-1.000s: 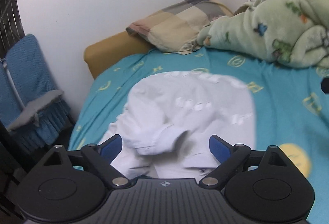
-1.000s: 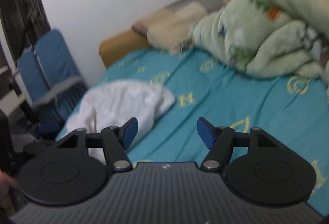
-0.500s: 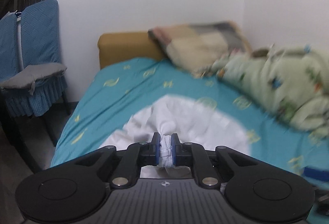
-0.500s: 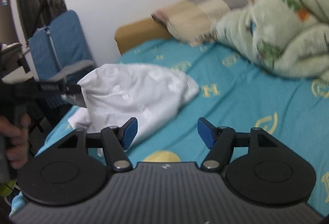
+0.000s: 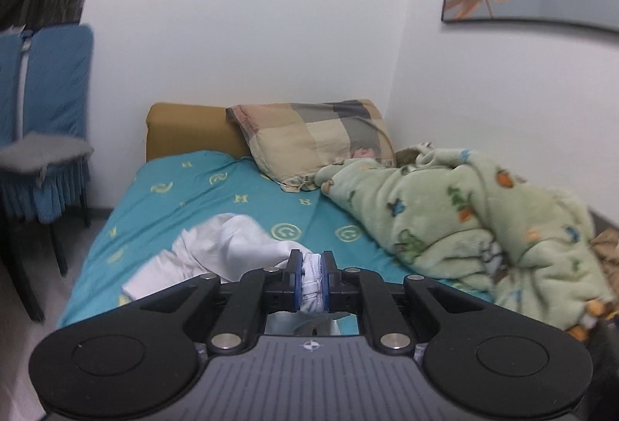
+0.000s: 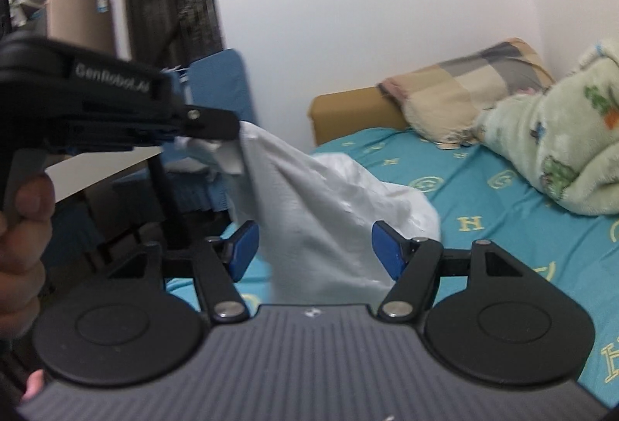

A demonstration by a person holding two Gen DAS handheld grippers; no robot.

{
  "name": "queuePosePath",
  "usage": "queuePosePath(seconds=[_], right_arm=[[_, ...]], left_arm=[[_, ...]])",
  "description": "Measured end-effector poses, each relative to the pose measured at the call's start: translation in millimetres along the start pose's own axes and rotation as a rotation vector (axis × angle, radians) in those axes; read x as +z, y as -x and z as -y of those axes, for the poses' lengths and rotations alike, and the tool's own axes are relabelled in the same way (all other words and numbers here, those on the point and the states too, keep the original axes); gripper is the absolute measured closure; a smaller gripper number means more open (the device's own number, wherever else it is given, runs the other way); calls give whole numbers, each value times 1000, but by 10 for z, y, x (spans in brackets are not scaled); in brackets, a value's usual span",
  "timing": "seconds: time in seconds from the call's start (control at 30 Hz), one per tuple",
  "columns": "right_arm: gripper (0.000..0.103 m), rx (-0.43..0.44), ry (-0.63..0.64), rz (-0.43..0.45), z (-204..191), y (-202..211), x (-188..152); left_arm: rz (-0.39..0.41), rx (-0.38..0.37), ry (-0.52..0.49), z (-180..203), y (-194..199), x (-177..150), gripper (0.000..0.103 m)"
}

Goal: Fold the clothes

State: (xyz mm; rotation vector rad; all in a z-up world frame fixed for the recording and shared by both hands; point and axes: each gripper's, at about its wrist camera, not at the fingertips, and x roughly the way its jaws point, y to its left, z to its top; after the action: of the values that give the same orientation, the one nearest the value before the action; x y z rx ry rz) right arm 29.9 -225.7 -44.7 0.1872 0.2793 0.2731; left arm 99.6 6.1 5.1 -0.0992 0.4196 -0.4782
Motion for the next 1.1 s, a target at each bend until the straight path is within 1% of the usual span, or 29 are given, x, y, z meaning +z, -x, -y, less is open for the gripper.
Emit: queuePosePath(seconds=[0.1,0.2,0.3,0.37,0.47,0.53,0.6,0.63,0.7,0.77,0.83,0.93,1.0,1.03,1.07,1.1], right_arm=[[35,6,-9,-32,-119,-17,-34],[35,-63,-30,-55,-52,-98,-84],[34,-138,-58,-70,56,-166,-123],[34,-168,-134,-73,215,-156,-106],[32,-199,-249,-99,419,-94,-111],[32,-224,-265,-125,458,-101,-125],[31,-249,-245,-180,442,-162,-169],[29,-254,-220,-237,422,-239,-210],[30,-258,-167,-349,363,-374,-349],[30,-276,-154,-403,329,-408,-446],[31,-339,-158,-371,344,-334,-447],[29,-465,-77,-159,289,-48,-245],[29,-546,-22,-16,252,144,-111],[25,-586,6,56,234,239,-44],[25,-626,34,127,216,335,23],[25,-651,55,189,199,421,84]], left_arm=[[7,2,49,-23,208,-91,93],[8,16,81,-112,289,-123,93],[4,23,99,-220,259,-118,93],[7,15,105,-263,225,-120,93],[-30,4,129,-337,64,-140,93],[-49,-11,159,-380,15,-155,93],[-40,-16,166,-407,46,-151,93],[-38,-21,174,-426,66,-147,93],[-38,-33,198,-469,99,-144,93],[-51,-27,230,-519,104,-152,93],[-68,-6,256,-566,100,-158,93],[-88,11,275,-613,121,-174,93],[-100,5,280,-615,133,-185,93],[-106,0,282,-616,139,-192,93],[-115,-4,283,-607,142,-205,93],[-127,-2,274,-587,140,-224,93]])
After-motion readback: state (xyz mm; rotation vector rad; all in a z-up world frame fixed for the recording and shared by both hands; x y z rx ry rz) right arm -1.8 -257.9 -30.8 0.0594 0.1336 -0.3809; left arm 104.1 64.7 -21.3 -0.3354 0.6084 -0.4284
